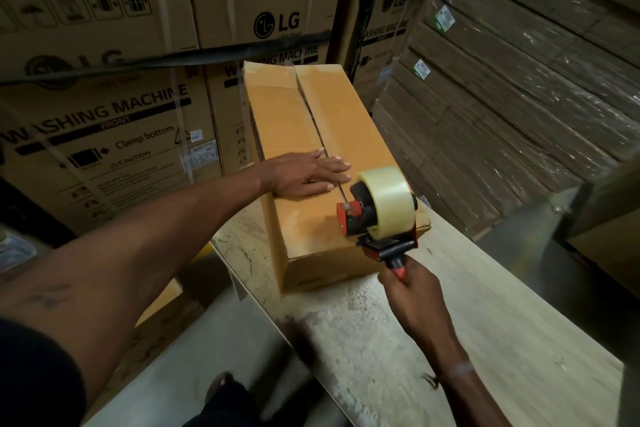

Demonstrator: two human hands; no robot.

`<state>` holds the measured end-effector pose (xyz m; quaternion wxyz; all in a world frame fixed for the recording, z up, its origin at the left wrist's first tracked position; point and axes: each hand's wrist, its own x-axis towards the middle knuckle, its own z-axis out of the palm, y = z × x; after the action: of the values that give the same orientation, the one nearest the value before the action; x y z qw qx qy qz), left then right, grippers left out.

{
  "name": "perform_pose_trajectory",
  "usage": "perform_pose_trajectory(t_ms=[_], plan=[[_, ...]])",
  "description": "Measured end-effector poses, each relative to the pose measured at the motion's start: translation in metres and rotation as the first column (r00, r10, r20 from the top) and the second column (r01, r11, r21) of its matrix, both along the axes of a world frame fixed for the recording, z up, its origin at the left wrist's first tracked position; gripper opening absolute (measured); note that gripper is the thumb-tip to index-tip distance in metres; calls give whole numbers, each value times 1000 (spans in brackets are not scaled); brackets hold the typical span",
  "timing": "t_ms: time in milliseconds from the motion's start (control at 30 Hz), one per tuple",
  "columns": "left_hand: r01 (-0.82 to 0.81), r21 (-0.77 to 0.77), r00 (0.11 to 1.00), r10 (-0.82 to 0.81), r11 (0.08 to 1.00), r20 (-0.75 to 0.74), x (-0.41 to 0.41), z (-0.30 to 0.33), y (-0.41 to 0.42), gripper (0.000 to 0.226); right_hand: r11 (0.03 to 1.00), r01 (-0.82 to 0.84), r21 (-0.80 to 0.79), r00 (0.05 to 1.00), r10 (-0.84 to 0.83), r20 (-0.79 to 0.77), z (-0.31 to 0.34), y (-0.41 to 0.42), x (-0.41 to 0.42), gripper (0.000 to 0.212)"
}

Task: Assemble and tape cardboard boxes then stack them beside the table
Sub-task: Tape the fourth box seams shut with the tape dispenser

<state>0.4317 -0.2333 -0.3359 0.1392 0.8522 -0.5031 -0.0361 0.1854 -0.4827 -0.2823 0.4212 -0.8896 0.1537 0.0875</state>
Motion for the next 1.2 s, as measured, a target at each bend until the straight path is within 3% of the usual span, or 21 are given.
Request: perform_pose_trajectory(t_ms=[233, 367, 433, 600, 1200], plan=[[39, 78, 996, -45, 996, 76, -16, 2, -7, 58, 999, 25, 36, 1000, -24, -18, -6, 2, 0, 37], [142, -69, 989, -144, 987, -23, -49, -6, -20, 50, 995, 83, 59, 996, -81, -31, -12, 1, 4, 42], [136, -96, 989, -140, 986, -37, -54, -9, -19, 57, 995, 86, 58, 996, -86, -10, -14, 2, 1, 41], [126, 2, 991, -126, 992, -50, -52, -5, -21, 70, 993, 109, 35, 993, -111, 41, -15, 4, -8, 40], [102, 52, 994, -99, 993, -46, -57, -1, -22, 72, 972, 180, 150, 983, -182, 3, -61, -14, -127, 31]])
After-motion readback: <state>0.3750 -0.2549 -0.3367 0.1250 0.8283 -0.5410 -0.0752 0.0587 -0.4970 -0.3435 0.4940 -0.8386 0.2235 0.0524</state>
